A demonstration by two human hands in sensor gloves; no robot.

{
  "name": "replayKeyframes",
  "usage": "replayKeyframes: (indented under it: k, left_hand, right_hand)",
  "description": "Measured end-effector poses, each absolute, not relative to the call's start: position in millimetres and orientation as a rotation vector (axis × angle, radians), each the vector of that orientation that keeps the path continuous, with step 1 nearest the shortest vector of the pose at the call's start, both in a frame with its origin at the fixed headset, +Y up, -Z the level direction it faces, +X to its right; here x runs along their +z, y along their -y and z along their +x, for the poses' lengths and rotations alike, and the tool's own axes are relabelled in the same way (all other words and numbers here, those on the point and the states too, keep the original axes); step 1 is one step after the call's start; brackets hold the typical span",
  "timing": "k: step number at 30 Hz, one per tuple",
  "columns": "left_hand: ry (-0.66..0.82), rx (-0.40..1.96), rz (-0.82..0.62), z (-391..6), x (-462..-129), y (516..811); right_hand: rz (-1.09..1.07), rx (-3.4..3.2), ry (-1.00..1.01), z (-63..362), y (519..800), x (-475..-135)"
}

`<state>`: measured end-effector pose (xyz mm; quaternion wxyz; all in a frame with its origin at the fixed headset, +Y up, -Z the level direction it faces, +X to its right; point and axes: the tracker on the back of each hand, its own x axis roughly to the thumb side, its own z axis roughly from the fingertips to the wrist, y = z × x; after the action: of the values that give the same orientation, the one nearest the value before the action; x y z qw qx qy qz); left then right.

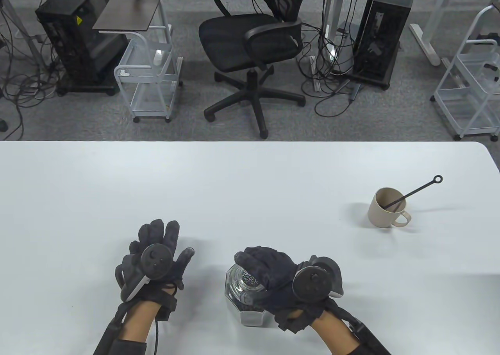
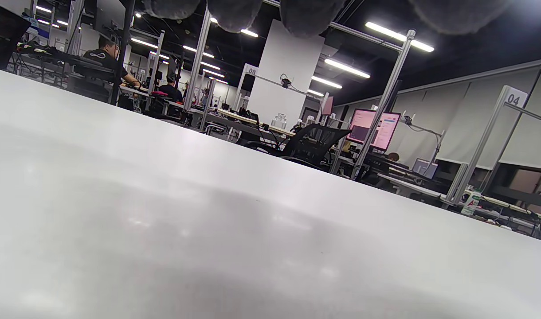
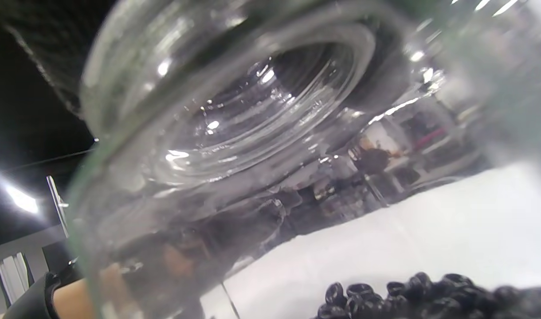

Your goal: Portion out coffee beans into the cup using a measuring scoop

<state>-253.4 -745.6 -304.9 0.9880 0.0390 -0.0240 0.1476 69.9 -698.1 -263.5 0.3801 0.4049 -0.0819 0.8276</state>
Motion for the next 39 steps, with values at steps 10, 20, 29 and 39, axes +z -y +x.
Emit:
replayKeyframes:
  k: [10,20,29,39]
  left_hand:
    - [0.054,0.33,0.069,-253,-304,746]
    - [0.078,0.33,0.05,-251,-303,746]
    - [0.099,0.345,0.027,-249,-301,747]
    - [0.109,0.362,0.018,-250,-299,747]
  right_hand:
    - [0.898,1.981,0.315,87,685,-266]
    - [0.567,2.169,0.563,142,688,-289]
    - [0.279,2.435,0.475,190,721,-318]
    - [0.098,2.643,0.224,207,757,-334]
